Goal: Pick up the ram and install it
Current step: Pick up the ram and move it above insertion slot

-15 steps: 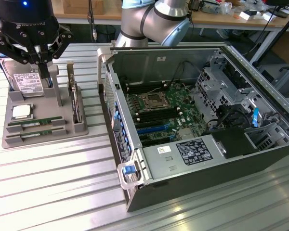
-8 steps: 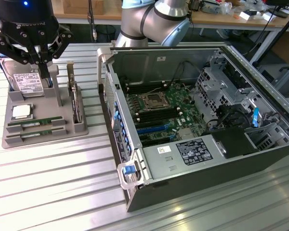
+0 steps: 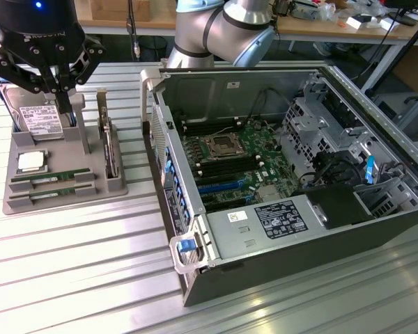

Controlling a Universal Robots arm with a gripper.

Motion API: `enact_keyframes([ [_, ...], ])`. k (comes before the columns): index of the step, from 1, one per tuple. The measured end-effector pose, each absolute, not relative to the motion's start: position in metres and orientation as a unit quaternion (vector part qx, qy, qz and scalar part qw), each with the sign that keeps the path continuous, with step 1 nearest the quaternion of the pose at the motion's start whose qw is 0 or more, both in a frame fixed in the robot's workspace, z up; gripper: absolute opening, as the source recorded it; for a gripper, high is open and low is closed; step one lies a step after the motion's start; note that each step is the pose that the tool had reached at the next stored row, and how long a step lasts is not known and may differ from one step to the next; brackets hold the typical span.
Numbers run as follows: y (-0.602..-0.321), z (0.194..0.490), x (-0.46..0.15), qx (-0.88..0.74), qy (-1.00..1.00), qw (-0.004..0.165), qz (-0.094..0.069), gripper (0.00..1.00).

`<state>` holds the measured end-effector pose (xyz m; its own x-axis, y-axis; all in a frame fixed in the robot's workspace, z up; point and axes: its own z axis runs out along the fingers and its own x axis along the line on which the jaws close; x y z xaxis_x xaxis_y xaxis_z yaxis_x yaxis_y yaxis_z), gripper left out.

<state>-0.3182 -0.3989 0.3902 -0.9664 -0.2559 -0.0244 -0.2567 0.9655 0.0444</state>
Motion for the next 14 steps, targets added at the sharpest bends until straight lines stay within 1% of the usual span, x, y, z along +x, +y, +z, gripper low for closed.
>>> enact_keyframes([
  [14, -0.3989, 0.3901, -0.3182, -0.152, 0.988, 0.009, 0.024, 0.11],
])
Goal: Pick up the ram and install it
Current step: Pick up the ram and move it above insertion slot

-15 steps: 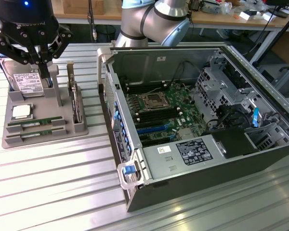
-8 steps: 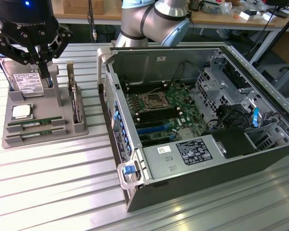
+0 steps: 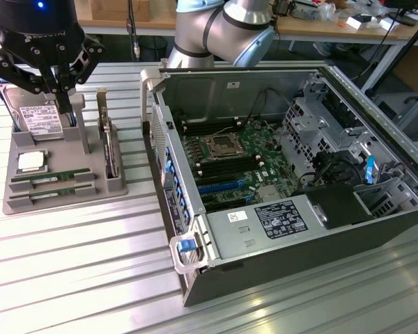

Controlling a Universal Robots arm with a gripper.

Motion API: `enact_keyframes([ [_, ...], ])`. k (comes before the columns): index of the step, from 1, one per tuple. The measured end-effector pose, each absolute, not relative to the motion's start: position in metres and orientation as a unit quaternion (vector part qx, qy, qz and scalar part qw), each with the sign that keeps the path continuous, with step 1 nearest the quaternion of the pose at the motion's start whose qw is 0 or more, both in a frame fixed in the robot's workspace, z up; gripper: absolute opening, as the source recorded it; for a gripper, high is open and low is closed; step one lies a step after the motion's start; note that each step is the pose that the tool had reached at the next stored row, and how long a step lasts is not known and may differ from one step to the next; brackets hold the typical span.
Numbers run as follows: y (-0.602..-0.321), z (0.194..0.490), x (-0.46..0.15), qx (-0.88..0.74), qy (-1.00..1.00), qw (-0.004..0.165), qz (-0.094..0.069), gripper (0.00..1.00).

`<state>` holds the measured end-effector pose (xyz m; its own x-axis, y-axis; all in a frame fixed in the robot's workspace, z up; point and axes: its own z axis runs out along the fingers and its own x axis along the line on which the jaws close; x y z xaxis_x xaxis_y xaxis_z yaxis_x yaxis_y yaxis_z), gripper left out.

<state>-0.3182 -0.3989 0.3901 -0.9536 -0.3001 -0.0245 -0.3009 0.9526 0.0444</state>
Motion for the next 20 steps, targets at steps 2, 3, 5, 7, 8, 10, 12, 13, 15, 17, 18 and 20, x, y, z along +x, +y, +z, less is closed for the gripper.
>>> enact_keyframes([
  [2, -0.3989, 0.3901, -0.3182, -0.155, 0.988, 0.009, 0.024, 0.11],
  [3, -0.3989, 0.3902, -0.3182, -0.156, 0.987, 0.009, 0.024, 0.11],
  [5, -0.3989, 0.3901, -0.3182, -0.159, 0.987, 0.009, 0.024, 0.11],
  [7, -0.3989, 0.3901, -0.3182, -0.162, 0.986, 0.008, 0.024, 0.11],
  [8, -0.3989, 0.3901, -0.3182, -0.164, 0.986, 0.008, 0.024, 0.11],
  [10, -0.3989, 0.3901, -0.3182, -0.168, 0.985, 0.008, 0.024, 0.11],
  [12, -0.3989, 0.3901, -0.3182, -0.172, 0.985, 0.008, 0.024, 0.11],
  [13, -0.3989, 0.3901, -0.3182, -0.174, 0.984, 0.008, 0.024, 0.11],
  [15, -0.3990, 0.3901, -0.3182, -0.178, 0.984, 0.008, 0.024, 0.11],
  [17, -0.3989, 0.3901, -0.3182, -0.184, 0.983, 0.008, 0.024, 0.11],
  [18, -0.3989, 0.3901, -0.3182, -0.187, 0.982, 0.008, 0.024, 0.11],
  [20, -0.3989, 0.3901, -0.3182, -0.191, 0.981, 0.008, 0.024, 0.11],
])
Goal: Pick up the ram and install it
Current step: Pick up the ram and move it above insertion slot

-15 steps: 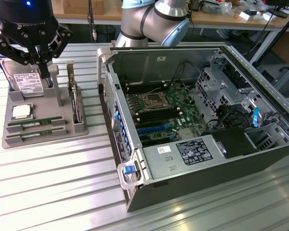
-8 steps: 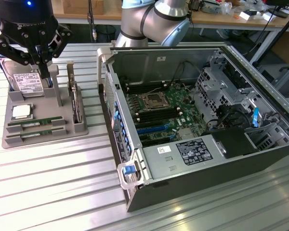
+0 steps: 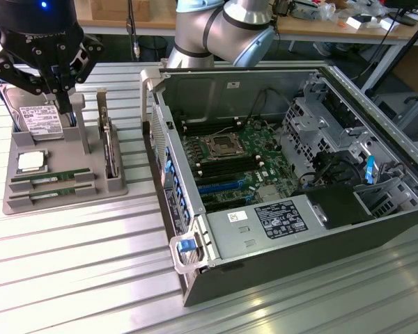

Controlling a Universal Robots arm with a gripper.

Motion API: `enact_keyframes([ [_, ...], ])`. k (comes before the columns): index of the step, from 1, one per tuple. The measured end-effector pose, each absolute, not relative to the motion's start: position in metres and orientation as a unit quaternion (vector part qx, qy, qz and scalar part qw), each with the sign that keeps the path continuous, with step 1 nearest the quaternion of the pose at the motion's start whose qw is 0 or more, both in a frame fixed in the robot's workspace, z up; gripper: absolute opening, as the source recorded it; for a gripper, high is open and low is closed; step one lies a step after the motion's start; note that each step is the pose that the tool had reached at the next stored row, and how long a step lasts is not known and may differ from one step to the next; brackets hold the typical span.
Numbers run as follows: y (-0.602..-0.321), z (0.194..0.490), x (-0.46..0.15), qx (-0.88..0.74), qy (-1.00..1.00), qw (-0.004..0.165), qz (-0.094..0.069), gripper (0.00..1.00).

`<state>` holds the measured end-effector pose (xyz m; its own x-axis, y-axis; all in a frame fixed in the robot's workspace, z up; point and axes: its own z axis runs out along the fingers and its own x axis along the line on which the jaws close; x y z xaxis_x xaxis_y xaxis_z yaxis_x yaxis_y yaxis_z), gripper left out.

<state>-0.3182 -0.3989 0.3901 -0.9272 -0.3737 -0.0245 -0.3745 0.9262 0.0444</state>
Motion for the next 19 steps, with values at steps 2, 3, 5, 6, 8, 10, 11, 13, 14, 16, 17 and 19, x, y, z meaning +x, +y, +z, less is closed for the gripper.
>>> enact_keyframes([
  [2, -0.3989, 0.3901, -0.3182, -0.200, 0.979, 0.008, 0.024, 0.11],
  [3, -0.3989, 0.3901, -0.3182, -0.205, 0.978, 0.007, 0.024, 0.11],
  [5, -0.3989, 0.3901, -0.3182, -0.217, 0.976, 0.007, 0.024, 0.11],
  [6, -0.3989, 0.3901, -0.3182, -0.223, 0.974, 0.007, 0.024, 0.11],
  [8, -0.3989, 0.3901, -0.3182, -0.241, 0.970, 0.007, 0.025, 0.11],
  [10, -0.3990, 0.3901, -0.3182, -0.251, 0.968, 0.006, 0.025, 0.11],
  [11, -0.3989, 0.3901, -0.3182, -0.257, 0.966, 0.006, 0.025, 0.11],
  [13, -0.3990, 0.3901, -0.3182, -0.271, 0.962, 0.006, 0.025, 0.11],
  [14, -0.3989, 0.3901, -0.3182, -0.276, 0.961, 0.006, 0.025, 0.11],
  [16, -0.3989, 0.3901, -0.3182, -0.283, 0.959, 0.005, 0.025, 0.11],
  [17, -0.3989, 0.3901, -0.3182, -0.287, 0.958, 0.005, 0.025, 0.11],
  [19, -0.3989, 0.3901, -0.3182, -0.295, 0.955, 0.005, 0.025, 0.11],
])
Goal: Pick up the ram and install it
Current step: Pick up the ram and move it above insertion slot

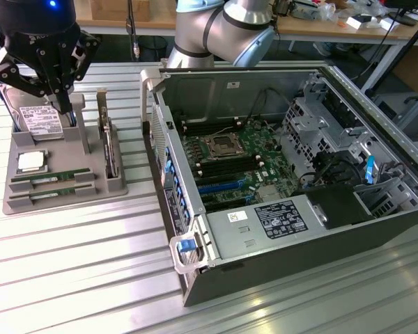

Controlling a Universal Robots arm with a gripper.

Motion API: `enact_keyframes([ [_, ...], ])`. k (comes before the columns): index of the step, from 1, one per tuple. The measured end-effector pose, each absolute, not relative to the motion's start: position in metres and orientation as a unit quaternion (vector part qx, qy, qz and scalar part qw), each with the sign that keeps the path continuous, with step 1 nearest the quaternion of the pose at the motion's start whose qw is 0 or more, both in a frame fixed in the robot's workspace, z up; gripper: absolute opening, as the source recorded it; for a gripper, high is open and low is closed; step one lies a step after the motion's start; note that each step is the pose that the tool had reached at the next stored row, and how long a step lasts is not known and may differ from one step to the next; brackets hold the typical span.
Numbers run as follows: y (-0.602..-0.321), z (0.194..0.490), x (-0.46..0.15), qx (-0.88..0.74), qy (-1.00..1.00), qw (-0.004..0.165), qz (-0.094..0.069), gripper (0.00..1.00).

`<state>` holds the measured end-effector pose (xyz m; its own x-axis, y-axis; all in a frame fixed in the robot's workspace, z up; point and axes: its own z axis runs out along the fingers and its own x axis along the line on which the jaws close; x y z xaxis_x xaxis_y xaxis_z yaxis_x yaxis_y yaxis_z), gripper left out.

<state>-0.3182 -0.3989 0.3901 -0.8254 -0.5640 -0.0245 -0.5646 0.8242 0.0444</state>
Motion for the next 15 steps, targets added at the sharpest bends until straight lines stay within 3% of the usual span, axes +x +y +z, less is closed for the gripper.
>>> enact_keyframes([
  [15, -0.3989, 0.3901, -0.3182, -0.359, 0.933, 0.003, 0.025, 0.11],
])
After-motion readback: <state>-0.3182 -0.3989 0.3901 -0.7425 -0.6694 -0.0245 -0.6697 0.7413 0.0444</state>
